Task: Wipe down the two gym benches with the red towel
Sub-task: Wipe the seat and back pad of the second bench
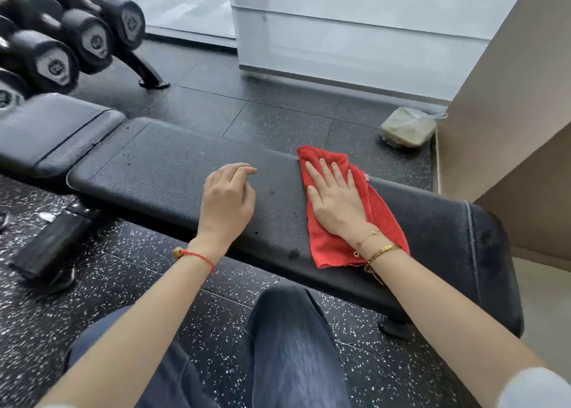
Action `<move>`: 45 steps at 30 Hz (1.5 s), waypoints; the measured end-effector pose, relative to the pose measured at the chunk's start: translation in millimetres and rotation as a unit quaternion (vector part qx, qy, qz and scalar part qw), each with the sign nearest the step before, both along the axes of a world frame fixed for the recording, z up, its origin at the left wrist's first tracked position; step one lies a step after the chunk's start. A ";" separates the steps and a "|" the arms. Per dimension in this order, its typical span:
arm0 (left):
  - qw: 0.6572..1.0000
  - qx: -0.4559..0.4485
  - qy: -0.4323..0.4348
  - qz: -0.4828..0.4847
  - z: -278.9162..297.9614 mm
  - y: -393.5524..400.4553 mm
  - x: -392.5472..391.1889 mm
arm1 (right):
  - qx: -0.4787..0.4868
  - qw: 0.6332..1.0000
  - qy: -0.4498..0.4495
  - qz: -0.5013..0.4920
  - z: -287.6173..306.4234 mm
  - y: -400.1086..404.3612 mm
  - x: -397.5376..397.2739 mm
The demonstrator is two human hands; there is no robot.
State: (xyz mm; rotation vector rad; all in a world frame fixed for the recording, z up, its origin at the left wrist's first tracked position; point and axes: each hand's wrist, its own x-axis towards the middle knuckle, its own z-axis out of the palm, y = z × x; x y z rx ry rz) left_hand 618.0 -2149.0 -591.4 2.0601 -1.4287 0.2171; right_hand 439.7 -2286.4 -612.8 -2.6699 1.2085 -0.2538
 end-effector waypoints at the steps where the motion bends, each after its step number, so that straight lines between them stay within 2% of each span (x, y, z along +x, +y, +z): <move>1: 1.000 0.007 -0.005 0.018 -2.3 3.8 9.5 | 0.000 1.000 -0.002 0.009 0.5 2.3 11.0; 7: 0.996 0.049 -0.006 0.071 -26.3 18.2 49.2 | -0.017 0.999 0.007 0.042 0.7 41.3 71.0; 13: 0.996 0.028 0.033 0.077 -37.9 18.5 56.2 | -0.022 0.996 -0.003 0.084 -4.3 69.8 33.9; 17: 0.996 0.021 0.040 0.077 -39.5 19.3 57.8 | -0.014 1.000 0.008 -0.003 -1.2 41.9 12.5; 20: 0.995 0.017 0.048 0.081 -39.7 18.5 57.5 | -0.013 0.998 0.025 -0.059 3.1 23.5 41.3; 25: 0.995 0.018 0.047 0.084 -39.6 19.0 57.7 | -0.013 0.999 0.015 -0.041 2.4 59.7 104.5; 30: 0.996 0.022 0.040 0.077 -39.1 20.0 57.9 | -0.025 1.000 -0.015 0.001 -3.5 100.8 80.9; 35: 0.996 0.020 0.042 0.072 -39.5 20.9 57.8 | -0.033 0.998 -0.002 -0.053 -0.5 64.2 27.7; 39: 0.996 0.017 0.042 0.080 -40.1 19.5 57.1 | 0.003 0.995 0.024 -0.093 7.3 24.9 55.0; 45: 0.995 0.018 0.042 0.086 -39.7 18.8 56.9 | -0.010 1.000 0.027 0.001 5.6 63.2 118.0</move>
